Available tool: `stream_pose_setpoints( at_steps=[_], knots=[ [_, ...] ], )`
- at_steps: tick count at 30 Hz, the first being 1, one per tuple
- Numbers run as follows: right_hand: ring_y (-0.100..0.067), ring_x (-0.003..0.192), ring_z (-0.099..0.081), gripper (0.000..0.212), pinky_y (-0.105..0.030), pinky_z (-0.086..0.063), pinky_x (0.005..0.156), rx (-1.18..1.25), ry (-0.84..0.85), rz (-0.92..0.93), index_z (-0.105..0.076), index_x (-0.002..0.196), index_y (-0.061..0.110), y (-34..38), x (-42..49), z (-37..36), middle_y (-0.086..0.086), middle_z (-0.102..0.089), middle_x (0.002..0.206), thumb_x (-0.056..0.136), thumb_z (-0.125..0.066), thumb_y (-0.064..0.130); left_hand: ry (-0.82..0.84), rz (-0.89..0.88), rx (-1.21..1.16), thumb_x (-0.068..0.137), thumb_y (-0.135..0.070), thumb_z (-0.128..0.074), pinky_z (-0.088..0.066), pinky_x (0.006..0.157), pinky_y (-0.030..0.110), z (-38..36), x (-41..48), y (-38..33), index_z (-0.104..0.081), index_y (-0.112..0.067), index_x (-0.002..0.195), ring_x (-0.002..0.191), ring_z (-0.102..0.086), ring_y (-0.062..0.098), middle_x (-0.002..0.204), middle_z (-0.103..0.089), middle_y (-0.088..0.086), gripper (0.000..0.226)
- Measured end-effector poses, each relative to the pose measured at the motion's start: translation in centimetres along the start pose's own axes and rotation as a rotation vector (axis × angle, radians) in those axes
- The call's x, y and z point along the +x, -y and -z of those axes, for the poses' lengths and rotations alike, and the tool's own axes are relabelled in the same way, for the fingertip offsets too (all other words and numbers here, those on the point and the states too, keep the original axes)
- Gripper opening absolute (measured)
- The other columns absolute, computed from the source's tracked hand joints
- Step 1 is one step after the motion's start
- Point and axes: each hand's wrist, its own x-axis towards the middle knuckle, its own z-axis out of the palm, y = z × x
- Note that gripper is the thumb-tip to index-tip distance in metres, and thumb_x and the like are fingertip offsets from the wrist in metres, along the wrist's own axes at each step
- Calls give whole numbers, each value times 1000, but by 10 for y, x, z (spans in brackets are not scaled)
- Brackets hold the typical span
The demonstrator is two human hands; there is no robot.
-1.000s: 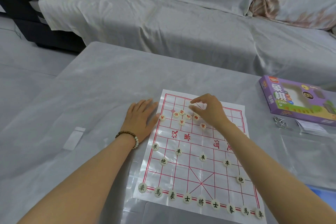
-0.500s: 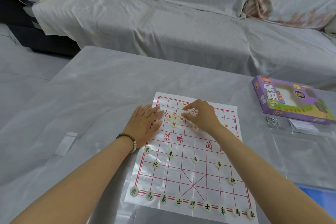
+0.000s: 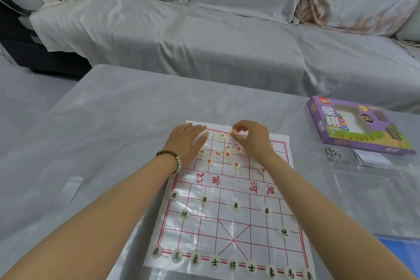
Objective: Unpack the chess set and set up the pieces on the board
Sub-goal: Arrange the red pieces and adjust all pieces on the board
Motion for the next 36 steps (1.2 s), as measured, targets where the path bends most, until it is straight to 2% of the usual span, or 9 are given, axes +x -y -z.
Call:
stream_pose_setpoints(
  at_steps=[4,8,14,17,20,25,27,30,36],
  knots=[
    [-8,90,-56,20,-36,-45,94,-58,67,-104,-69,102,19,-29,9,17,5,-69,101,86,-65,30,123,-15,-19,98,-44,-17,-9,114,30,-6,12,-18,-28,-22,144,140,-21,14,151,-28,-3,52],
    [-13,100,-57,23,-33,-42,95,-163,177,-42,-68,108,21,-30,18,13,5,-67,109,88,-62,29,179,-24,12,98,-47,-15,-9,114,30,-12,21,-31,-24,-21,146,141,-18,14,153,-23,-2,55],
    [-14,101,-56,26,-29,-40,91,-246,256,61,-66,112,27,-23,26,6,6,-65,110,87,-64,30,228,26,75,99,-44,-12,-15,114,35,-12,27,-36,-25,-18,145,139,-23,18,152,-27,1,55],
    [-14,103,-56,35,-33,-40,96,-193,245,7,-60,117,26,-25,25,5,7,-63,111,85,-64,39,246,56,93,99,-40,-11,-24,112,37,-11,27,-36,-30,-14,142,133,-31,21,146,-36,3,53],
    [-14,98,-57,38,-33,-38,94,-265,172,-34,-63,107,24,-24,26,-2,6,-62,107,81,-63,51,265,108,49,99,-35,-10,-20,113,37,-6,25,-41,-23,-13,145,138,-24,22,151,-26,3,52],
    [-15,101,-55,27,-31,-31,93,-245,144,-61,-65,106,26,-26,23,-7,4,-63,108,85,-64,42,246,207,-101,102,-25,-12,-15,115,38,0,24,-43,-15,-17,147,142,-14,25,155,-16,4,46],
    [-15,104,-55,27,-31,-29,93,-203,173,-64,-66,110,28,-29,22,-3,5,-62,112,85,-64,39,281,203,-119,102,-29,-10,-15,113,37,5,22,-45,-21,-17,147,142,-17,25,154,-20,6,47],
    [-14,107,-54,33,-32,-32,95,-151,182,-92,-64,115,28,-32,18,0,6,-62,118,85,-65,40,267,122,-112,102,-31,-11,-25,109,38,9,19,-43,-40,-11,135,129,-37,28,140,-43,12,48],
    [-14,100,-55,26,-36,-39,98,-148,132,-106,-70,106,25,-27,18,-5,4,-66,111,86,-64,39,220,49,-11,100,-35,-7,-15,114,36,11,-5,-23,-46,-12,126,122,-42,23,127,-52,10,52]
  ],
)
